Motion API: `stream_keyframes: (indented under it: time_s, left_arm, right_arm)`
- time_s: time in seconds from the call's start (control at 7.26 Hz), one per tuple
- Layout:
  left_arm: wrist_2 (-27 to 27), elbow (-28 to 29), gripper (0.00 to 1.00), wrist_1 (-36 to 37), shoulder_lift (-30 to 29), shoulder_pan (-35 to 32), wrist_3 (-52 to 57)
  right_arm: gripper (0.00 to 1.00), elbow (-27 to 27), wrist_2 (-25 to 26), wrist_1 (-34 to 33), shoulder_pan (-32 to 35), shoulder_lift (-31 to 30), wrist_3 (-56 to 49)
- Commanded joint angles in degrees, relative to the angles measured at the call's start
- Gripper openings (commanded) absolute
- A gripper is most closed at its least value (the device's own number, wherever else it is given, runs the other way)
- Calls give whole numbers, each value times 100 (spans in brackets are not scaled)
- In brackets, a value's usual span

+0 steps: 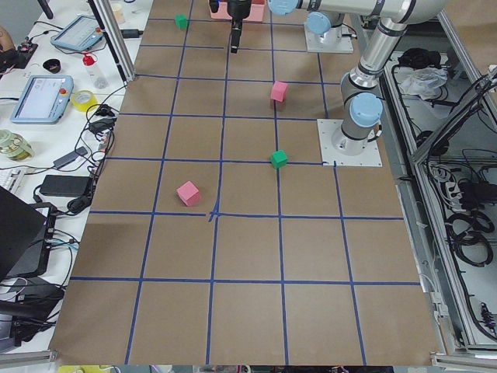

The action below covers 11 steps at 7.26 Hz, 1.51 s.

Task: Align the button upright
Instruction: 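Lower the right gripper into the bin and grasp the switch body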

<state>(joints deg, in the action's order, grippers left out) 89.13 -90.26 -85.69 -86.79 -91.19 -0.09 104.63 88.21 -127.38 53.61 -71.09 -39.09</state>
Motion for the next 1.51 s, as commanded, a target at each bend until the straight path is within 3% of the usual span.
stream_keyframes:
  time_s: [0.0,1.38]
  left_arm:
    - [8,-1,100,9,4,5,0]
    - [-1,-10,100,9,4,75,0]
  right_arm:
    - [100,5,-23,-111,-18,130,-63]
    - [99,277,-58,-410,-53,394,-169]
